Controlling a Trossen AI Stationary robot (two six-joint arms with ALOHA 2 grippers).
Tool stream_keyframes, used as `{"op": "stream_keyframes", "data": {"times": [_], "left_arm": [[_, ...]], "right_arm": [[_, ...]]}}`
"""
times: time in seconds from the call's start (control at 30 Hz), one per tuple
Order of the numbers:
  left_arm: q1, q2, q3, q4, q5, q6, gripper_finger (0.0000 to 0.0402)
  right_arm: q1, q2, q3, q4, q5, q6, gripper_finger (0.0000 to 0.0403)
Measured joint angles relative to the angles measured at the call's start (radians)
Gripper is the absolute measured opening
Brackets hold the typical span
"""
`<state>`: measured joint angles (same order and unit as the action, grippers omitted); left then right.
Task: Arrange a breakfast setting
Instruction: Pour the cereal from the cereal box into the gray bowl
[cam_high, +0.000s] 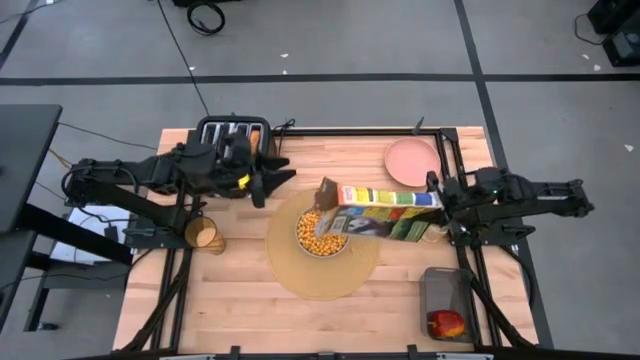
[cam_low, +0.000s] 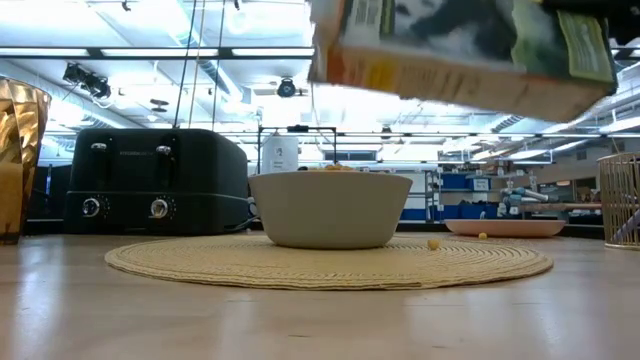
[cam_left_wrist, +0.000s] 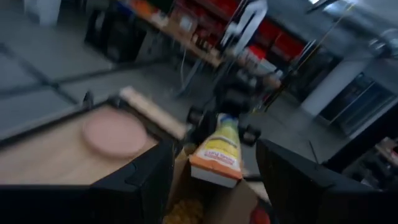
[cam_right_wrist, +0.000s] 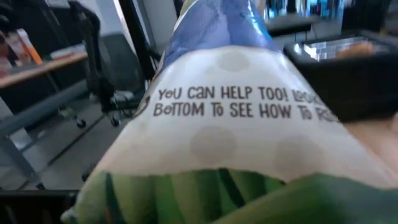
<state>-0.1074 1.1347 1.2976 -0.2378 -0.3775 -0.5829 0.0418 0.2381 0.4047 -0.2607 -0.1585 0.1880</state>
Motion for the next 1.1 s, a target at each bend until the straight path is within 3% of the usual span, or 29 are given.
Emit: {"op": "stream_keyframes", "data": {"times": [0.17,0.37,0.6,0.8,0.9,1.1], "left_arm": [[0.000,-0.004,0.000,0.186,-0.032,0.137,0.0231],[0.000,-0.011,0.000,0.447,-0.032,0.308,0.0231],[-0.001,0.023,0.002,0.520,-0.028,0.357,0.0248],[-0.002,0.152,0.001,0.566,-0.012,0.303,0.0294],[-0.002,0.248,0.000,0.694,-0.010,0.330,0.0314],[0.009,0.405,0.000,0.979,0.036,0.348,0.0319]], "right_arm": [[0.000,-0.045,0.000,0.089,-0.003,0.013,0.0166],[0.000,-0.063,0.000,0.346,-0.026,0.039,0.0166],[0.000,-0.035,0.000,0.684,0.007,0.048,0.0166],[0.000,0.030,0.001,0.872,0.039,0.052,0.0166],[0.000,0.073,0.001,0.931,0.061,0.044,0.0166],[0.000,0.182,0.001,1.070,0.093,-0.014,0.0165]]}}
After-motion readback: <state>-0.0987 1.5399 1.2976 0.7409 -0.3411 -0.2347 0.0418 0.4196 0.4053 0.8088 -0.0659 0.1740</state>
